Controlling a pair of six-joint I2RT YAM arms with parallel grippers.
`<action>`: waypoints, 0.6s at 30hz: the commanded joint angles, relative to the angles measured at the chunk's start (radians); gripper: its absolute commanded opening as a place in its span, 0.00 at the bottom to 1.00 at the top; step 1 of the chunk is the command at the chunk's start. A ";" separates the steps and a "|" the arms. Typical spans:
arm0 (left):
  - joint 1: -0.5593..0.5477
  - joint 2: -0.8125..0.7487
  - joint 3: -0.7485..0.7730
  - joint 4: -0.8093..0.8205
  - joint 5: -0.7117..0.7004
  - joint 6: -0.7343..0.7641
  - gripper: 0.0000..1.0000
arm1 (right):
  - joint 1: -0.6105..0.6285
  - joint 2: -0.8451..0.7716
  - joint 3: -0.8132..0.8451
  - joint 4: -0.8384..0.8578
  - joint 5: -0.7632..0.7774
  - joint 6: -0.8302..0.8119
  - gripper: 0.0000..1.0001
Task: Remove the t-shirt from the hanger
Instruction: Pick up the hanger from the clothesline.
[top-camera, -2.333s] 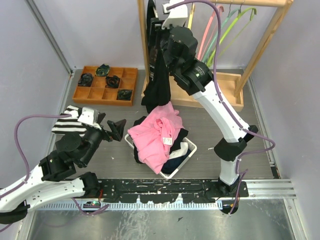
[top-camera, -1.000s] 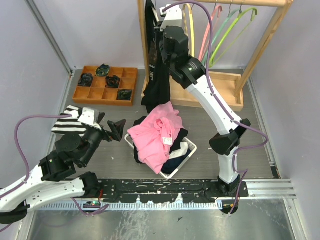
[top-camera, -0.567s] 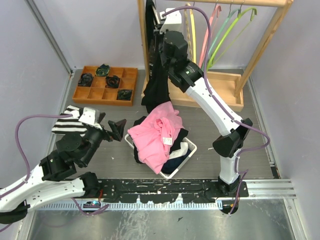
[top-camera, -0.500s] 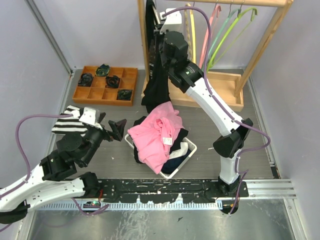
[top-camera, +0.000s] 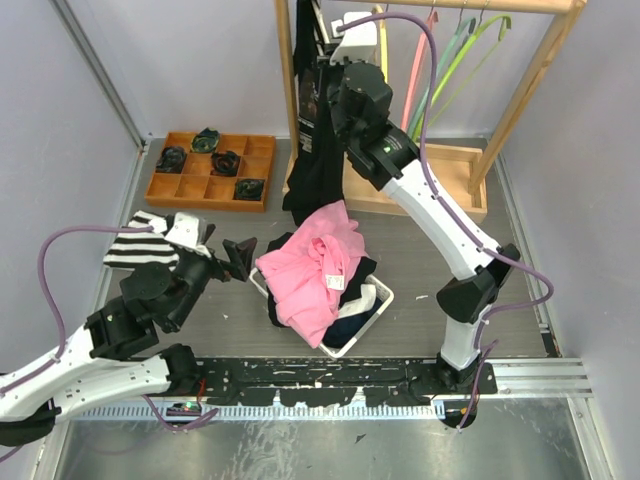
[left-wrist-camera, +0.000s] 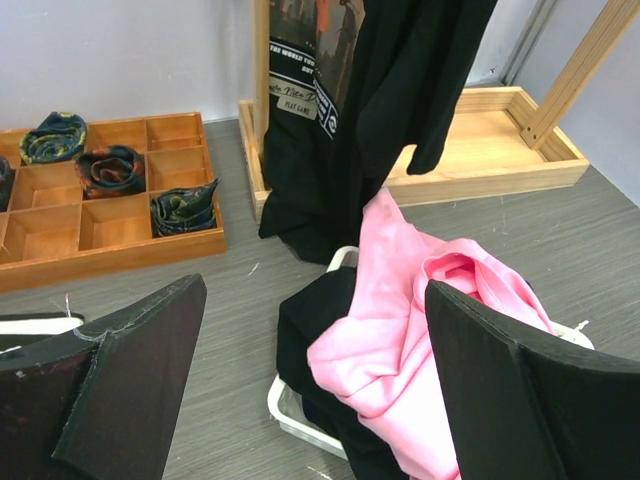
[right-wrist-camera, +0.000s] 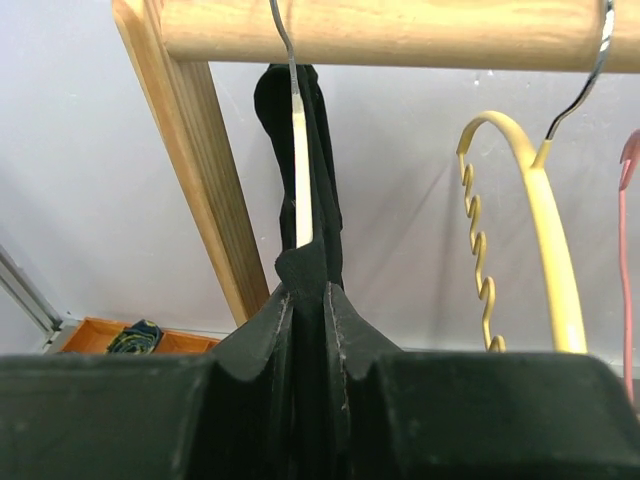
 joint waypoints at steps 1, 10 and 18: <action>-0.003 0.011 0.019 0.040 -0.001 0.011 0.98 | -0.001 -0.123 0.003 0.134 -0.019 -0.009 0.01; -0.003 0.082 0.074 0.071 0.029 0.041 0.98 | 0.003 -0.303 -0.232 0.097 -0.033 0.002 0.01; -0.002 0.166 0.144 0.134 0.072 0.074 0.98 | 0.003 -0.446 -0.397 -0.014 -0.082 0.038 0.01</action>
